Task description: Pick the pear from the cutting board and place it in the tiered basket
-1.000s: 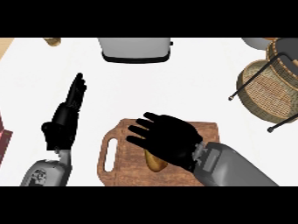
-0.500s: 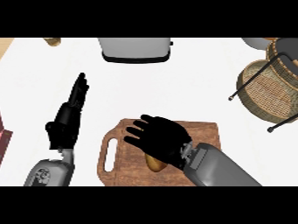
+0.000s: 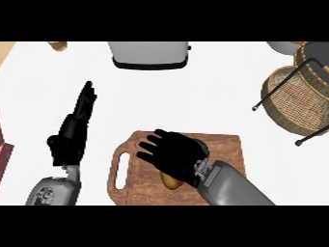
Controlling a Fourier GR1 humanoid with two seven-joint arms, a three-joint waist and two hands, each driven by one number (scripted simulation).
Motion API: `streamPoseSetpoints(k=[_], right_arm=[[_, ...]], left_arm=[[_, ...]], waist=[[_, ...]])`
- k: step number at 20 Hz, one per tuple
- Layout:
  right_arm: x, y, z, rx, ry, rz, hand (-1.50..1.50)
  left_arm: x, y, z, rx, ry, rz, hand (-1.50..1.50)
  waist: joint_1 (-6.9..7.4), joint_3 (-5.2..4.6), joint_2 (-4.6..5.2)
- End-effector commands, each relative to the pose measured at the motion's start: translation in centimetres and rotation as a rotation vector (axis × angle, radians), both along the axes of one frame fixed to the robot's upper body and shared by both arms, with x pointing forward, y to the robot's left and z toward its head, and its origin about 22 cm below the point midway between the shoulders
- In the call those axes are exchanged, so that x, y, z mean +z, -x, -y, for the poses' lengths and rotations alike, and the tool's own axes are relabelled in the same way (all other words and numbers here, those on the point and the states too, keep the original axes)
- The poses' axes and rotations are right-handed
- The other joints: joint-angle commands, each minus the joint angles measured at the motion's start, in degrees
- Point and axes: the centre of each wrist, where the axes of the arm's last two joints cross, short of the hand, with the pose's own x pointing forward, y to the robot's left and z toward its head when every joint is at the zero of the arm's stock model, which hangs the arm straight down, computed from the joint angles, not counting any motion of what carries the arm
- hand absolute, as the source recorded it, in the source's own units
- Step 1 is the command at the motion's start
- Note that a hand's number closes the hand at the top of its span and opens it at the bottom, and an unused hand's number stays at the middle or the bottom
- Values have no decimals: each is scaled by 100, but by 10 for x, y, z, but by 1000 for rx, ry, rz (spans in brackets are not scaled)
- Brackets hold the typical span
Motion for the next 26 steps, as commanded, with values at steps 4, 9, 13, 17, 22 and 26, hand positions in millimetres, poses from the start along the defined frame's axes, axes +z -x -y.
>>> streamPoseSetpoints(k=[4, 9, 13, 17, 22, 26], right_arm=[[-15, -4, -6, -10, -3, -17, -150], [-32, -6, -2, -8, -14, -38, -150], [-44, -5, 6, -31, -19, -63, -150], [-67, -4, 11, -51, -121, -56, 150], [-52, 0, 4, 56, -150, 119, 150], [-67, -19, -1, 80, -167, 162, 150]], left_arm=[[-6, 1, 12, 10, 4, 3, 0], [-1, -9, 8, 15, 1, -31, 0], [-3, 12, 2, -3, 1, -9, 0], [4, -5, -1, -11, -8, -4, 0], [-2, 4, -7, 19, -1, -1, 0], [3, -3, 4, 9, -4, -12, 0]], waist=[[-5, 0, 1], [-9, 0, 3], [1, 0, -1], [-6, 1, 6], [0, 1, -3], [3, 1, 5]])
